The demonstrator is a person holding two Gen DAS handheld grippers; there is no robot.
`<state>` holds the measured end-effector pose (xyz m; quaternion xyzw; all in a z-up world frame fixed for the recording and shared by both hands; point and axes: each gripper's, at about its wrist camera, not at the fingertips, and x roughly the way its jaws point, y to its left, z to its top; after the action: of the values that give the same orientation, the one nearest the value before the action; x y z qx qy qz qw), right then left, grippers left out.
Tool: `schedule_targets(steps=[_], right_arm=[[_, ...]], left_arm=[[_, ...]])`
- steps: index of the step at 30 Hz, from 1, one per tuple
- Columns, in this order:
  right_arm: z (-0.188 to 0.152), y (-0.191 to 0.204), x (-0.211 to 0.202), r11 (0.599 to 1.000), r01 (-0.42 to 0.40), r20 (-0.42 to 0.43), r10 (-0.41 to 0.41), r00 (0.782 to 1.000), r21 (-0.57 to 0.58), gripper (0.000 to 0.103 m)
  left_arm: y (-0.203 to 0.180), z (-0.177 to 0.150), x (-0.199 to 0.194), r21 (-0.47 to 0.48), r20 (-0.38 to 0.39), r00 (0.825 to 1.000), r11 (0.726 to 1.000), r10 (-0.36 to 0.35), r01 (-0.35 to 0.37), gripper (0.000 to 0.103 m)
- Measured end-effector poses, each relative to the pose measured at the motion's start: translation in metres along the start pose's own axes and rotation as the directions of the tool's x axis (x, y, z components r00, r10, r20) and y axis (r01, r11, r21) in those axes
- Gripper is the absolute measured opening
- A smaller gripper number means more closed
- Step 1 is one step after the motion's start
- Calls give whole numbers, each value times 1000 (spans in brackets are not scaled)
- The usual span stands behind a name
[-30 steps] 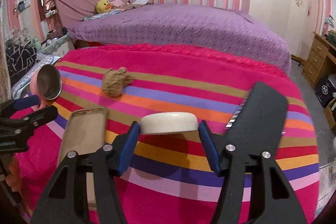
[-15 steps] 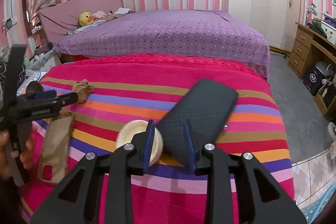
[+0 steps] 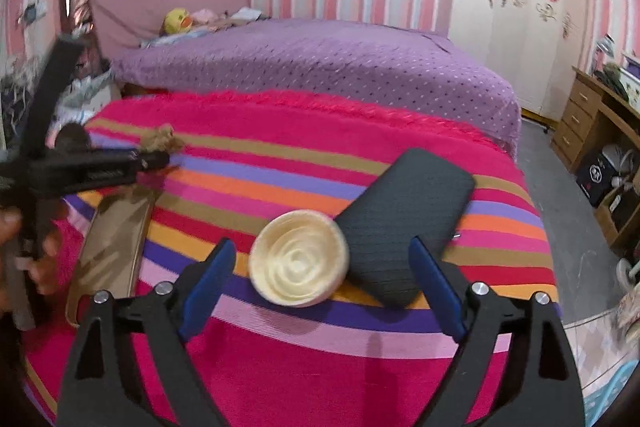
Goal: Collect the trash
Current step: 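Carry the paper bag and the white lid over the basket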
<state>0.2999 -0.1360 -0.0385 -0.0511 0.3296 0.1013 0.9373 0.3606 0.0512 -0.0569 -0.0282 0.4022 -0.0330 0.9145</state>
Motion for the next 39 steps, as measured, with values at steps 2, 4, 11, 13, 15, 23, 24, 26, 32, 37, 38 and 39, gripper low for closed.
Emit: schedule_targets(steps=[2, 4, 11, 13, 15, 23, 24, 26, 32, 37, 38, 39], right_arm=[[-1, 8, 6, 1000, 5, -20, -6, 1000, -25, 86], [0, 12, 11, 999, 11, -39, -13, 999, -33, 86], [0, 18, 23, 998, 37, -90, -42, 995, -56, 62], [-1, 18, 21, 998, 31, -84, -36, 996, -57, 61], [-2, 16, 15, 999, 16, -67, -19, 998, -44, 61], [-11, 4, -14, 999, -28, -16, 28, 999, 20, 61], [-12, 5, -17, 999, -28, -10, 28, 1000, 21, 61], [-13, 5, -25, 999, -34, 8, 34, 999, 27, 61], [-20, 6, -43, 999, -31, 52, 30, 998, 27, 61], [-28, 3, -60, 998, -48, 66, 46, 997, 37, 61], [-30, 4, -64, 998, -51, 69, 48, 996, 37, 61], [-32, 3, -68, 998, -54, 73, 51, 996, 36, 61]], left_arm=[[3, -7, -14, 2, 12, 1000, 1000, 20, -20, 41], [6, -15, -30, -7, 22, 999, 1000, 30, -30, 41], [15, -43, -68, -56, 46, 997, 996, 66, -63, 41], [16, -50, -74, -69, 53, 996, 996, 69, -65, 41], [15, -58, -79, -73, 63, 995, 994, 83, -78, 41], [9, -76, -81, -73, 62, 997, 997, 44, -39, 41], [8, -77, -83, -69, 67, 997, 997, 47, -43, 41], [8, -80, -87, -71, 73, 996, 996, 50, -45, 41], [6, -86, -102, -81, 106, 993, 996, 53, -44, 41], [-1, -93, -116, -84, 130, 990, 996, 49, -38, 41], [-5, -95, -119, -83, 137, 990, 996, 46, -35, 41], [-7, -96, -122, -82, 141, 989, 996, 46, -34, 41]])
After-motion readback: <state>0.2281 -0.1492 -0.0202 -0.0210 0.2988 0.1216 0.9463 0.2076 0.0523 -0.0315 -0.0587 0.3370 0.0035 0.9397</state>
